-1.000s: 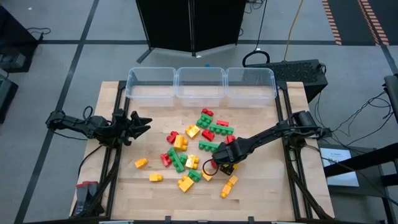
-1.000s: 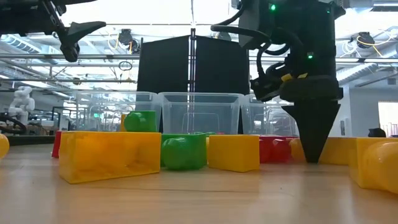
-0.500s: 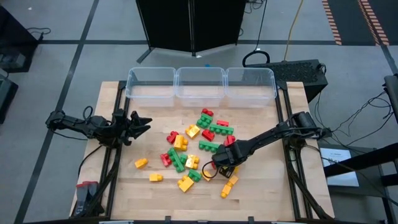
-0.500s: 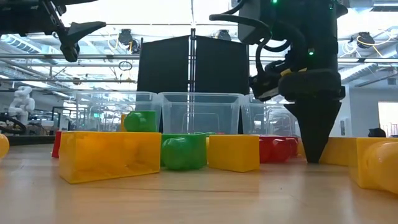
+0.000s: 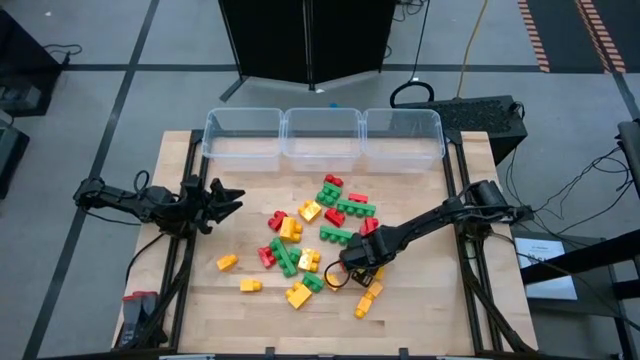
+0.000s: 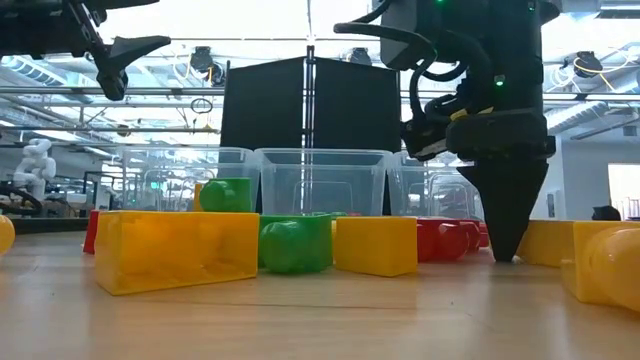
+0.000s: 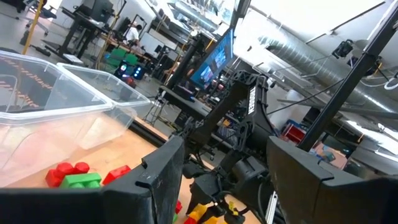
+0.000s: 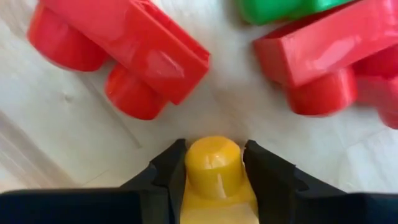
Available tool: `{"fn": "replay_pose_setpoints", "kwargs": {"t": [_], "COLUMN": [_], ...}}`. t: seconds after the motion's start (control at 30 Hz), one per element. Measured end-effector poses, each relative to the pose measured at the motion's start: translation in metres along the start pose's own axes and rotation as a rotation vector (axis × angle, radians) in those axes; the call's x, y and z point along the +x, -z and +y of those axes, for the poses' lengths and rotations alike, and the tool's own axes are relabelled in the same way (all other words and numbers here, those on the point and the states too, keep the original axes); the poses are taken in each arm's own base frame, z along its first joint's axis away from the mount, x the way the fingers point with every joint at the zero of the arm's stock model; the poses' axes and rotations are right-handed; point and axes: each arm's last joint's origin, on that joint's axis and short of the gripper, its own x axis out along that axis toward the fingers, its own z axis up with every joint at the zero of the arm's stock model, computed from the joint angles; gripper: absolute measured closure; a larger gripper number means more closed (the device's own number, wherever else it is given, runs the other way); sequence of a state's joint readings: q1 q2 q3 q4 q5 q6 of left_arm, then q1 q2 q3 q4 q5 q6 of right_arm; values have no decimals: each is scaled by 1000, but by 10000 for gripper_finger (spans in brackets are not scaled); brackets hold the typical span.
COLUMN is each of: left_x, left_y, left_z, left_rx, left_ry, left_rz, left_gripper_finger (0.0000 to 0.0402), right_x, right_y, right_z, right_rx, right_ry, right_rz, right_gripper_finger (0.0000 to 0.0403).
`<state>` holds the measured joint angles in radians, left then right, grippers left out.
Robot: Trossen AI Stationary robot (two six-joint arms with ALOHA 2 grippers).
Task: Sort blocks
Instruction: Put the yellow game piece with 1 stud into the right transparent bin
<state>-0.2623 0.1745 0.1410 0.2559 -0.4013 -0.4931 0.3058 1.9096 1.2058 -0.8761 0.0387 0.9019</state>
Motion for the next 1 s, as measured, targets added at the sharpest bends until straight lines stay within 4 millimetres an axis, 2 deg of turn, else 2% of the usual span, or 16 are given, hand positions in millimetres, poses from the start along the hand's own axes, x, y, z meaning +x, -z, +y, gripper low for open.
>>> {"fn": "replay_pose_setpoints", "kwargs": {"t": [0.17, 0.33, 0.53, 0.77, 1.0], "left_x": [0, 0, 0, 0, 0], "left_y": [1, 1, 1, 1, 1], "left_z": [1, 1, 1, 1, 1], "left_rx": [4, 4, 4, 4, 4], "left_ry": [-5, -5, -5, -4, -4], "left_rz": [9, 10, 10, 10, 10], "left_gripper_finger": [194, 194, 194, 194, 194], "right_x": [-20, -46, -87, -141, -183], "right_y": [-5, -7, -8, -13, -37], "right_z": [0, -7, -30, -88, -170], "right_rx": [-36, -42, 25, 180, 363], "right_ry": [73, 115, 120, 174, 234], "right_rz": [-25, -64, -184, -405, -651], "right_gripper_finger": [298, 300, 300, 300, 300]}}
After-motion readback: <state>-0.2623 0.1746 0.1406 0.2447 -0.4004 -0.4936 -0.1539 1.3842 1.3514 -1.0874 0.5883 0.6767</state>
